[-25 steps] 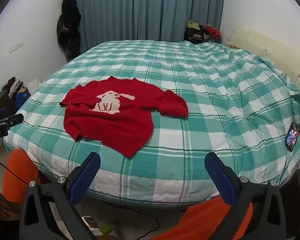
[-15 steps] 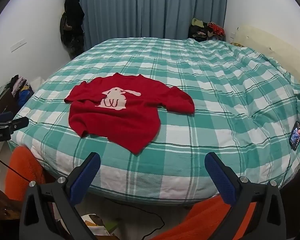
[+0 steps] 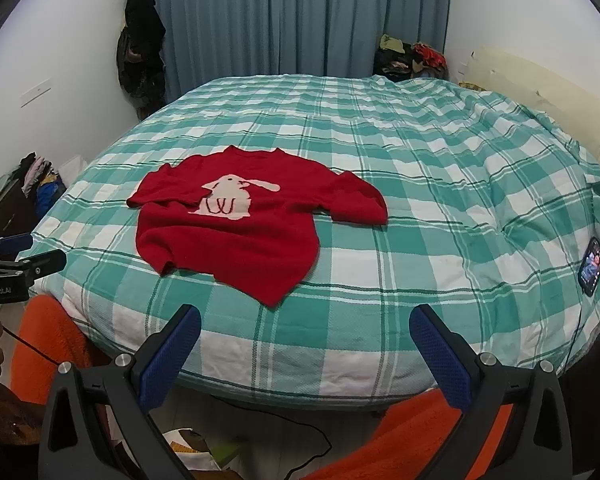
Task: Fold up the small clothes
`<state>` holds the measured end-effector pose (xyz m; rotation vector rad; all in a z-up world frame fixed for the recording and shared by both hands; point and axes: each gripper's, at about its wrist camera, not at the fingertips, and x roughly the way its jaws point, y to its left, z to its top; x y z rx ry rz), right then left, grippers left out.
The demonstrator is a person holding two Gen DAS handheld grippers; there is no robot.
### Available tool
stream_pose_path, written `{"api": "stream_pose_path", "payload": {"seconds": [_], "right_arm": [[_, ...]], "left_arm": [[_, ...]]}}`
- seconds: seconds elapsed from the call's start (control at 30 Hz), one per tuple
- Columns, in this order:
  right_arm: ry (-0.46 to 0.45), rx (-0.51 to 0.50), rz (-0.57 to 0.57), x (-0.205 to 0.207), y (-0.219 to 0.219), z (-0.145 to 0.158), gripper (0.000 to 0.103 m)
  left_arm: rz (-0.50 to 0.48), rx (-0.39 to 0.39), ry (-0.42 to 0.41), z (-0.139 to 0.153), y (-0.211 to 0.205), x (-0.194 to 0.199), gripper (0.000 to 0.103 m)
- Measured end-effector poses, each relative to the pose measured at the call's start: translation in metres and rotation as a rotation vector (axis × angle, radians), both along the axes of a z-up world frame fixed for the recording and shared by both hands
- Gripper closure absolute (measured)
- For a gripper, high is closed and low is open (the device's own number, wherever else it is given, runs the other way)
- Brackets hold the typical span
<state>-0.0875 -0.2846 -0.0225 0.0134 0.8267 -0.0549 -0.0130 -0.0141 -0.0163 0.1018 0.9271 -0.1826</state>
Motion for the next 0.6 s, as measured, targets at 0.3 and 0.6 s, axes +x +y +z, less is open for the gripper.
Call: {"api": "stream_pose_path", "payload": {"seconds": [0.3,0.6], "right_arm": [[0.013,0.006,0.007,0.0008,0.0028,-0.0005,0.000],[0.011,0.004,0.005,0.0000,0.0048,-0.0018,0.000]], "left_arm": [[-0.003,0.023,0.008,-0.0034,-0.0010,-0.0016,0.000],[-0.009,0.016,0.016,-0.0010,-0.0040,-0.0041,0.000]]}}
